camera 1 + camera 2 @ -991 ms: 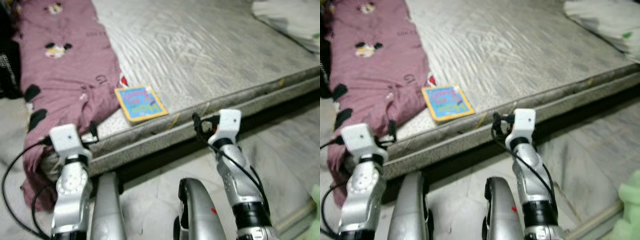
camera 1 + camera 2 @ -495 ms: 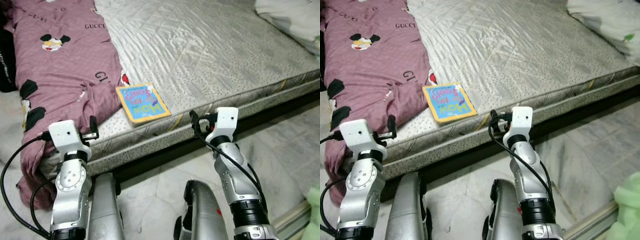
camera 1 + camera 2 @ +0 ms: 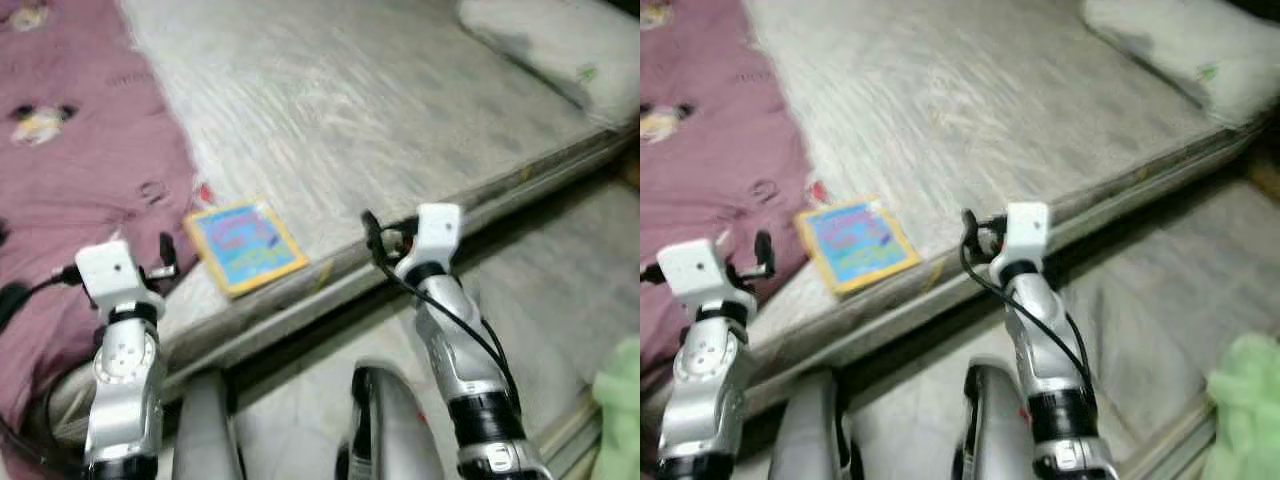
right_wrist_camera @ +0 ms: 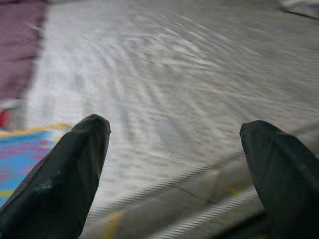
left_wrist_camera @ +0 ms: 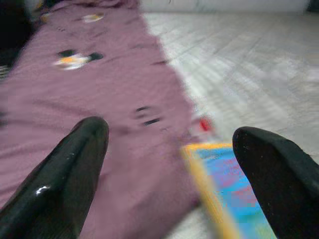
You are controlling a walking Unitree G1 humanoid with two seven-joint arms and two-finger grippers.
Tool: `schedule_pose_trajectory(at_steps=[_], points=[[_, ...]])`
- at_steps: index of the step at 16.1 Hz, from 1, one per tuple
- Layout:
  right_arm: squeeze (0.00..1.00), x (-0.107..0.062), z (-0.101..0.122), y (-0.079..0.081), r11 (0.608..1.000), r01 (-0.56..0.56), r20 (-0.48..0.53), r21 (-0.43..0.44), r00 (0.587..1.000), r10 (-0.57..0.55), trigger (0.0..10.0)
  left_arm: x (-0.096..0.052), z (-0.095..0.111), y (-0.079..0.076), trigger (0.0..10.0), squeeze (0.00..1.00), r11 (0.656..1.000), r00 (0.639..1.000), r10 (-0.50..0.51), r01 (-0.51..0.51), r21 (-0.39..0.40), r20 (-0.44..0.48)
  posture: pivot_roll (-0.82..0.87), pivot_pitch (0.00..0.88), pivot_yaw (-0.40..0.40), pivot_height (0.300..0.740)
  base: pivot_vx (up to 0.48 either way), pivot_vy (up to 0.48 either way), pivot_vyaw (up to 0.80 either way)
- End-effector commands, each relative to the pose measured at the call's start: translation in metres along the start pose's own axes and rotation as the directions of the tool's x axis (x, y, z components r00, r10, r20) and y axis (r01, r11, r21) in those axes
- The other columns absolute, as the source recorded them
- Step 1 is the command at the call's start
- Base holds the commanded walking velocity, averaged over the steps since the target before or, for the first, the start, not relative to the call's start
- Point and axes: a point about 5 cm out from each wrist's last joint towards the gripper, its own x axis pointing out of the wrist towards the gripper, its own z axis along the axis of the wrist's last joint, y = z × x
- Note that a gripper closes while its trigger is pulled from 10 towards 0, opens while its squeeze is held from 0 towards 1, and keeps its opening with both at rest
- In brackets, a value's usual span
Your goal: Clean up the room
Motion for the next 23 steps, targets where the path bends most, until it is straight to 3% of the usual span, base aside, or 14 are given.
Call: schedule_pose_trajectory(at_steps=[1, 5, 11, 15, 19, 23], points=[[0.00, -0.006, -0.007, -0.017, 0.999, 0.053, -0.025, 0.000, 0.998, -0.053, 10.0, -0.003, -0.004, -0.011, 10.0, 0.00, 0.999, 0.999, -0.028, 0.028, -0.019, -0.022, -0.03, 0.125, -0.049, 0.556, 0.000, 0.000, 0.00], [0.00, -0.007, -0.007, -0.019, 0.998, 0.064, -0.024, -0.002, 0.998, -0.064, 10.0, 0.003, -0.015, -0.005, 10.0, 0.00, 0.995, 0.995, 0.034, -0.043, -0.092, -0.095, -0.04, 0.124, -0.047, 0.519, 0.000, 0.000, 0.00], [0.00, -0.008, -0.007, -0.028, 0.997, 0.080, -0.036, -0.016, 0.996, -0.081, 10.0, 0.012, -0.024, 0.005, 10.0, 0.00, 0.972, 0.979, 0.128, -0.155, -0.175, -0.157, -0.06, 0.128, -0.048, 0.519, 0.000, 0.000, 0.00], [0.00, -0.021, 0.000, -0.045, 0.993, 0.105, -0.032, -0.061, 0.994, -0.107, 10.0, 0.024, -0.042, 0.009, 10.0, 0.00, 0.938, 0.954, 0.156, -0.223, -0.264, -0.255, -0.13, 0.156, -0.059, 0.519, 0.000, 0.000, 0.00], [0.00, -0.038, 0.009, -0.067, 0.984, 0.123, -0.038, -0.132, 0.991, -0.129, 10.0, 0.037, -0.056, 0.003, 10.0, 0.00, 0.922, 0.938, 0.138, -0.239, -0.304, -0.317, -0.20, 0.181, -0.089, 0.519, 0.000, 0.000, 0.00], [0.00, -0.046, 0.016, -0.067, 0.984, 0.107, -0.038, -0.142, 0.993, -0.113, 10.0, 0.053, -0.052, -0.012, 10.0, 0.00, 0.924, 0.949, 0.087, -0.190, -0.332, -0.303, -0.24, 0.187, -0.100, 0.490, 0.000, 0.000, 0.00]])
